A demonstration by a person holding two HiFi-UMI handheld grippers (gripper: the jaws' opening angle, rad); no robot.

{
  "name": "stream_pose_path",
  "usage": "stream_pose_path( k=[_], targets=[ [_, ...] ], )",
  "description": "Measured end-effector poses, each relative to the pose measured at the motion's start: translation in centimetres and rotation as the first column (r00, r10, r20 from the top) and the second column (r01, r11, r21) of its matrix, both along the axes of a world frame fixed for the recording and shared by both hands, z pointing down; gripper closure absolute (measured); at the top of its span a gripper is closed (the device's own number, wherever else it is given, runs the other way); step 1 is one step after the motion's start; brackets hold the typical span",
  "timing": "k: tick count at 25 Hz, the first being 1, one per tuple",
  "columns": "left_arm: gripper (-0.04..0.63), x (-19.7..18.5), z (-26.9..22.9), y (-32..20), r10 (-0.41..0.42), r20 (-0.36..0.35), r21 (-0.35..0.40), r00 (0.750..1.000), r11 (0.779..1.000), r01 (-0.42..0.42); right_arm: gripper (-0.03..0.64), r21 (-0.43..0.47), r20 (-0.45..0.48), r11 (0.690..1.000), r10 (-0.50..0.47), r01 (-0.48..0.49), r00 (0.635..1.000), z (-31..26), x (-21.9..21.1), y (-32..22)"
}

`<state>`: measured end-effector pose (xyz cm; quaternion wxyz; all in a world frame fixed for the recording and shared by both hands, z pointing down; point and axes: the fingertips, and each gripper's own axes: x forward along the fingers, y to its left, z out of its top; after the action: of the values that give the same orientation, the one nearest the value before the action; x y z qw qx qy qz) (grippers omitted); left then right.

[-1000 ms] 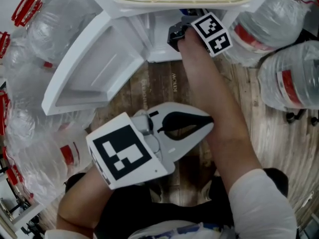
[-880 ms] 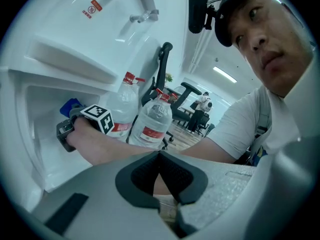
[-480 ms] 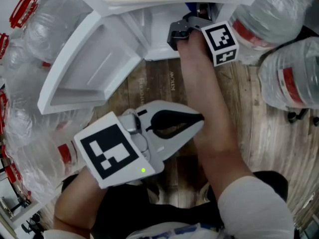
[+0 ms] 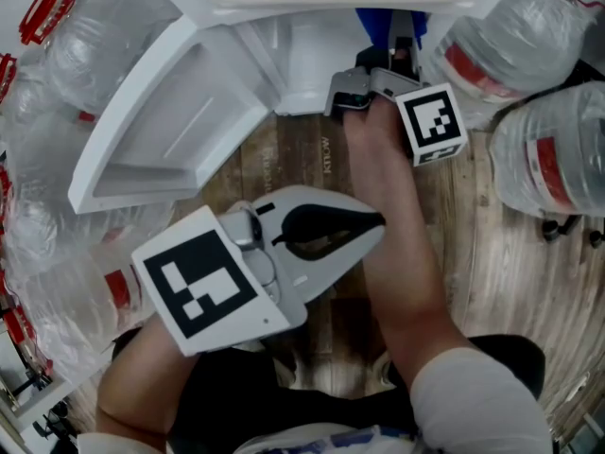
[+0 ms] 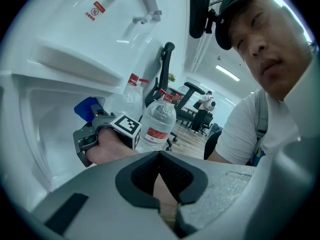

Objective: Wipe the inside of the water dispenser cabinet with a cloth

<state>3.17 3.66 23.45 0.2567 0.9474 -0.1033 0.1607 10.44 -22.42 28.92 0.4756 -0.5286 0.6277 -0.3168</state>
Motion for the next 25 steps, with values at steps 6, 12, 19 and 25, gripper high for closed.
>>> stream_pose_path(
  k=[6, 12, 19, 25],
  targets=[
    [0.598, 0.4, 0.1, 0.2, 0.007, 0.005, 0.003, 1.000, 1.000, -0.007, 0.548, -0.023, 0.028, 0.989, -0.142, 0.143, 0.989, 2.1, -4.0, -2.3],
    [0.598, 0.5, 0.2, 0.4, 0.009, 0.013, 0.002, 1.000, 1.000, -0.010, 0.548, -0.100, 0.120, 0.979, -0.165, 0.177, 0.979, 6.1, -4.3, -6.7],
    [0.598, 0.6, 0.3, 0.3, 0.012, 0.004, -0.004, 1.000, 1.000, -0.012, 0.548, -0.105, 0.193, 0.987, -0.100, 0.122, 0.976, 6.4, -2.2, -8.0],
    [0.598, 0.8, 0.4, 0.3, 0.020, 0.001, -0.008, 1.000, 1.000, -0.020, 0.548, -0.078, 0.241, 0.994, -0.050, 0.071, 0.969, 6.4, -0.4, -6.2]
  ],
)
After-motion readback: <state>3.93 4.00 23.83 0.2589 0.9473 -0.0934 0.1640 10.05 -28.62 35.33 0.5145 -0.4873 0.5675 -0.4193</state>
